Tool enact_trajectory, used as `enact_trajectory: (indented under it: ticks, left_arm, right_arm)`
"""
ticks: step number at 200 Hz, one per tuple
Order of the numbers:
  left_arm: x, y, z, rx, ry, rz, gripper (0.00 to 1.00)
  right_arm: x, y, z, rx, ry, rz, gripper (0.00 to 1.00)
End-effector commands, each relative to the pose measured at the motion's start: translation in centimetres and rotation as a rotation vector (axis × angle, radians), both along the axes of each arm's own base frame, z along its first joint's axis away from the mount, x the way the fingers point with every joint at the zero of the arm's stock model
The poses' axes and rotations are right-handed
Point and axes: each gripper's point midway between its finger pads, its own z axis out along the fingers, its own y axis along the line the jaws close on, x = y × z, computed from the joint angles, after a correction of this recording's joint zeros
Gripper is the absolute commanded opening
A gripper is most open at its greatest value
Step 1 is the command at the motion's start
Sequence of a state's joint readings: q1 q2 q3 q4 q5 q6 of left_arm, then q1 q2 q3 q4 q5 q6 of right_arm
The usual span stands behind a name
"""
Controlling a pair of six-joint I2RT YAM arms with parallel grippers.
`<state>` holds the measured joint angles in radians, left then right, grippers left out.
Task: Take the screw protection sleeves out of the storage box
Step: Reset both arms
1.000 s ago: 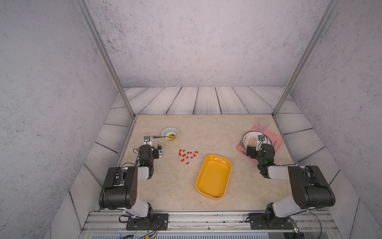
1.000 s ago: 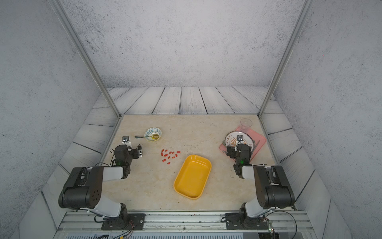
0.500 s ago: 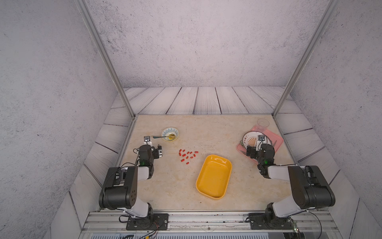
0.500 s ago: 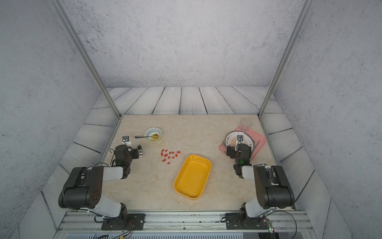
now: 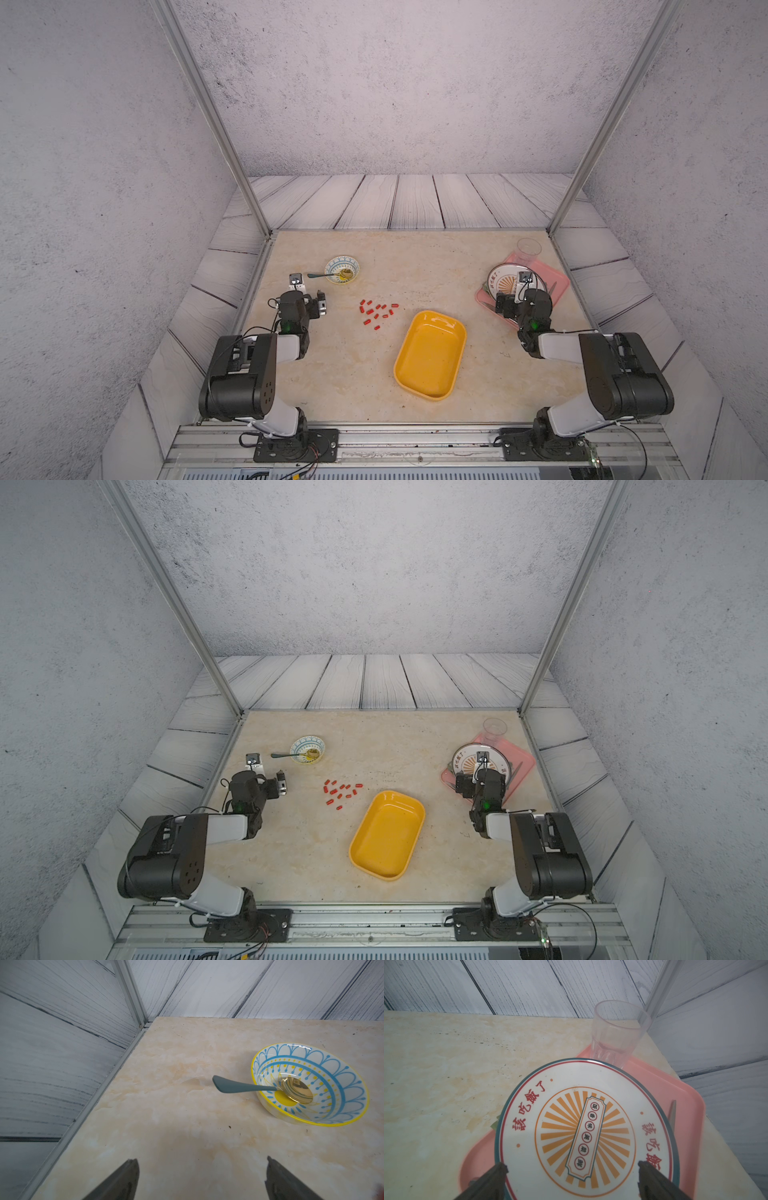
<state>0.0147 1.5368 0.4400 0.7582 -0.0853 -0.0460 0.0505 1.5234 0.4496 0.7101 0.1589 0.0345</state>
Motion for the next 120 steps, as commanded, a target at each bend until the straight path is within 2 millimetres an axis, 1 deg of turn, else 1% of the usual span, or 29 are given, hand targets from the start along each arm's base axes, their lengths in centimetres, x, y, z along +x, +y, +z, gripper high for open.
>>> enact_trajectory:
  ticks: [1,21,29,36,41,49,52,56,68,76,96,120]
  left_arm:
    - [0.7,-0.8,1.1,0.003,-0.021,-0.046,0.98]
    - [-0.1,-2.7,1.6,0.005,-0.078,-0.163,0.98]
    - [-0.7,-2.9,1.6,0.009,-0.105,-0.176,0.98]
    - [-0.6,-2.3,1.8,0.004,-0.115,-0.137,0.98]
    - [-0.4,-1.3,1.9,-0.003,-0.111,-0.071,0.98]
    - [-0.1,1.0,1.6,-0.015,-0.076,0.066,0.98]
    - [-0.1,1.3,1.5,-0.018,-0.063,0.082,0.98]
    - [-0.1,0.9,1.4,-0.015,-0.055,0.058,0.98]
    - [-0.1,-1.2,1.3,-0.007,-0.068,-0.072,0.98]
    - [-0.2,-1.6,1.5,-0.001,-0.089,-0.102,0.98]
    - [0.1,-0.8,1.4,-0.004,-0.059,-0.049,0.99]
    - [0.9,-1.2,1.0,-0.004,-0.013,-0.075,0.98]
  right_arm:
    - [0.4,0.0,0.3,0.012,-0.011,-0.001,1.0]
    - [0.4,0.0,0.3,0.013,-0.012,-0.002,1.0]
    - [0.4,-0.1,0.2,0.017,-0.01,-0.002,1.0]
    - [0.3,0.0,0.2,0.017,-0.007,0.0,1.0]
    - [0.4,0.0,0.2,0.018,-0.009,0.0,1.0]
    - [0.4,0.0,0.2,0.018,-0.01,0.0,1.0]
    - [0.4,0.0,0.2,0.018,-0.009,0.0,0.99]
    - [0.4,0.0,0.2,0.018,-0.008,-0.001,1.0]
    - [0.4,0.0,0.2,0.018,-0.01,0.001,0.99]
    - [0.4,0.0,0.2,0.018,-0.008,0.0,1.0]
    - [0.4,0.0,0.2,0.018,-0.009,0.001,1.0]
    - [0.4,0.0,0.2,0.018,-0.009,0.001,1.0]
